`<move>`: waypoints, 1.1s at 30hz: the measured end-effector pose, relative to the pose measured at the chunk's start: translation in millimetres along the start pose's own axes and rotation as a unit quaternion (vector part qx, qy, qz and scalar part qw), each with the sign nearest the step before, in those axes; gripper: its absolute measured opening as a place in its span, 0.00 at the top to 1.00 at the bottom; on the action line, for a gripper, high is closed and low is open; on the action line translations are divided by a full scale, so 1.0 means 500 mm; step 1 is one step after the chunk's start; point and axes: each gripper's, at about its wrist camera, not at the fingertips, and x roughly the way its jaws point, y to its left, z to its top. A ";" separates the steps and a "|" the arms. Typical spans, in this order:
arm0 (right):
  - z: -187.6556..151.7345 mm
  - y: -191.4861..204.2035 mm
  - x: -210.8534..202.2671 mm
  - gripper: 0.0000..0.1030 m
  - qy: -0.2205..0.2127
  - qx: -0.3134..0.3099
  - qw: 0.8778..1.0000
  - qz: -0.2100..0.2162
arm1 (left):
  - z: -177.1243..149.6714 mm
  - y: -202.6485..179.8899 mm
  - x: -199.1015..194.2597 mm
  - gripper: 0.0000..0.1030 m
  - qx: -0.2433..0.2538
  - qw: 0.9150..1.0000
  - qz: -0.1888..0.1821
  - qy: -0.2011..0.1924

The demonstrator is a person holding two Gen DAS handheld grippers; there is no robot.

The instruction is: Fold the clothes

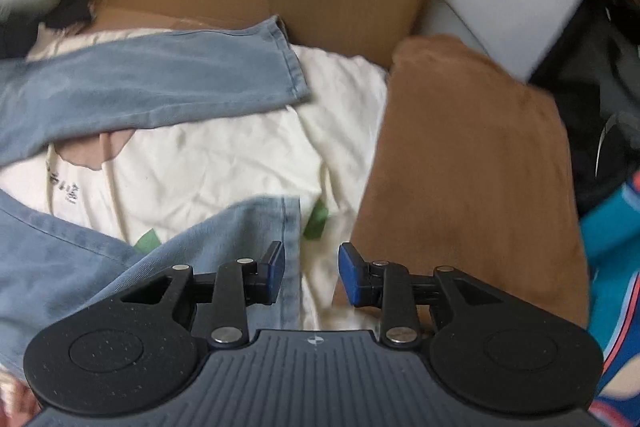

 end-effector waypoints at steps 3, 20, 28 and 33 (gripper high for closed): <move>-0.048 -0.019 0.001 0.64 0.014 0.028 0.999 0.012 | 0.005 0.003 -0.001 0.80 -0.003 1.000 0.007 -0.003; -0.294 -0.074 0.090 0.57 0.086 0.245 0.960 0.103 | -0.005 -0.018 -0.014 0.62 0.024 0.999 0.035 -0.003; -0.314 -0.076 0.123 0.58 0.062 0.327 0.930 0.158 | -0.007 -0.030 -0.021 0.61 0.027 0.999 0.039 -0.005; -0.302 -0.094 0.114 0.75 0.039 0.360 0.912 0.192 | -0.010 -0.043 -0.019 0.51 0.039 0.998 0.041 -0.008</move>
